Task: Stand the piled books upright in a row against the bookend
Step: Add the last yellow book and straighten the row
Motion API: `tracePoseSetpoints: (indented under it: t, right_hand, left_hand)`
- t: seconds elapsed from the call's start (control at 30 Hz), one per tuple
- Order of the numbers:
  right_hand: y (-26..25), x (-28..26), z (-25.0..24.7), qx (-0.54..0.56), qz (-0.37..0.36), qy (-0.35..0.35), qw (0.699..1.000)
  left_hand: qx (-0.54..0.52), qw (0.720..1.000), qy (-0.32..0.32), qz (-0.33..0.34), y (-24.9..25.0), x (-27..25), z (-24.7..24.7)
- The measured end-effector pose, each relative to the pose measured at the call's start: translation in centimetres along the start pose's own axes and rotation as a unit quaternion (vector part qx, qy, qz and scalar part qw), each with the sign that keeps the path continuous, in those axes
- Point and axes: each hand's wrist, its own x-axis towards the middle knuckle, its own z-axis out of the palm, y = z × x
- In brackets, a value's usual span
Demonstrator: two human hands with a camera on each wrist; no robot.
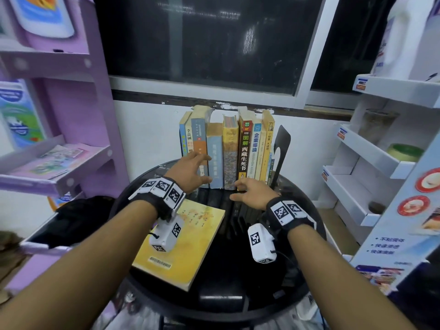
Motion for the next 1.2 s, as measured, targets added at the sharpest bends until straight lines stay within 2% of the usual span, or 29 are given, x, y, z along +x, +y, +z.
tracePoseSetpoints:
  t: [0.17, 0.27, 0.33, 0.57, 0.8, 1.07, 1.2]
  right_hand:
    - [-2.0, -0.3, 2.5, -0.023, 0.014, -0.063, 0.998]
    - [-2.7, -0.3, 3.8, -0.049, 0.021, -0.078, 0.996]
    - [-3.1, -0.2, 4.4, -0.06, 0.028, -0.083, 0.994]
    - [-3.6, 0.0, 5.3, -0.103, 0.041, -0.084, 0.99]
    - [-3.4, 0.2, 5.4, -0.113, 0.035, -0.11, 0.987]
    - [-2.7, 0.2, 5.2, -0.066, 0.013, -0.108, 0.992]
    - [-2.2, 0.0, 4.8, -0.054, -0.013, -0.096, 0.994]
  left_hand:
    - [-0.016, 0.991, -0.096, -0.095, -2.0, -2.6, 0.7]
    - [-0.032, 0.973, -0.172, -0.152, -3.4, -3.9, 1.3]
    - [-0.021, 0.965, -0.195, -0.177, -4.1, -4.5, 1.7]
    - [0.051, 0.958, -0.202, -0.197, -4.3, -4.8, 2.4]
    - [0.031, 0.956, -0.216, -0.196, -4.6, -4.5, 1.9]
    - [-0.018, 0.953, -0.23, -0.195, -4.8, -4.8, 1.7]
    - [-0.108, 0.948, -0.234, -0.187, -4.8, -4.9, 1.3]
